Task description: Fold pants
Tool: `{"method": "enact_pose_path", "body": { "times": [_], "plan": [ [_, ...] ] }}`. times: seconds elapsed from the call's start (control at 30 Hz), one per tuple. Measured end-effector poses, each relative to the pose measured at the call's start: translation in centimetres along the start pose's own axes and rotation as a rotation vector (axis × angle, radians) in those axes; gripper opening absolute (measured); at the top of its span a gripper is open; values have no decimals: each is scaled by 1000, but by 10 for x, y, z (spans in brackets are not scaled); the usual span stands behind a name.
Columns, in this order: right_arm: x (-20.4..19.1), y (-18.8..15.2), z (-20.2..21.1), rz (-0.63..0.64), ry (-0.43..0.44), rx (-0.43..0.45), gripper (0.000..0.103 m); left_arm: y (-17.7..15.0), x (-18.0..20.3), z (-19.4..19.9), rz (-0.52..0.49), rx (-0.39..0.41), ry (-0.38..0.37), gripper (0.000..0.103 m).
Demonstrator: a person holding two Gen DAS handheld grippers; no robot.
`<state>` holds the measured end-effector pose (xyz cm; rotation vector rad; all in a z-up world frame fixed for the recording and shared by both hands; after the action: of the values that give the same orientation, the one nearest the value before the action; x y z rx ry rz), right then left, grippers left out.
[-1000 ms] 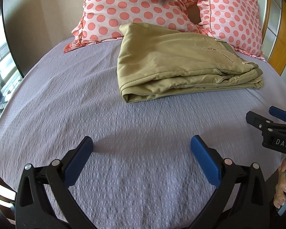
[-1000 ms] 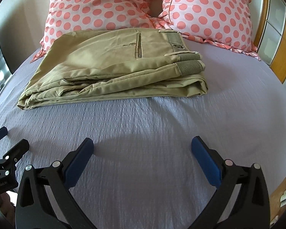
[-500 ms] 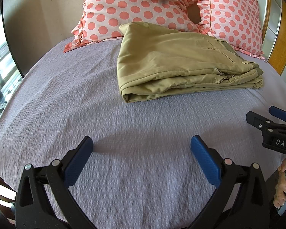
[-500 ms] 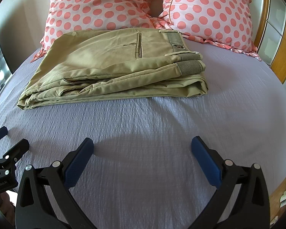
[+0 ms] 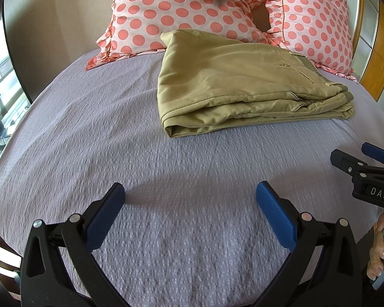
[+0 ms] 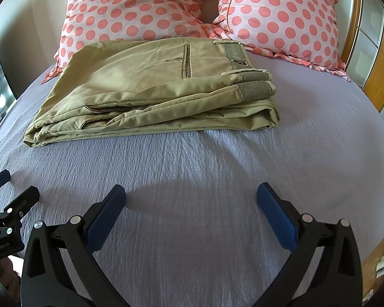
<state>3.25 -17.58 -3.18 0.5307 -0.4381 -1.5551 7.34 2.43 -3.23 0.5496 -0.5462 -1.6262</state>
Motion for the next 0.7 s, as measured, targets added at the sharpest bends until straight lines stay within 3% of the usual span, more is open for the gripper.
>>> {"method": "enact_pose_path", "body": {
  "times": [0.7],
  "plan": [
    [0, 0, 1, 2, 2, 0, 102, 3, -2, -3, -2, -66, -5, 101]
  ]
}}
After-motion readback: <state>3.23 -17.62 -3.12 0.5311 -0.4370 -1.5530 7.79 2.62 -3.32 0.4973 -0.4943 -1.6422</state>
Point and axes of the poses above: each gripper's, at about its wrist camera, not at the fingertips, and z roughly against the way its jaws point, x to its right, y to its top, the point moved 4 cm from there along -z, roughly the way its jaws point, and after that the axes turned 2 degrees about y, right-handed, at the moved point
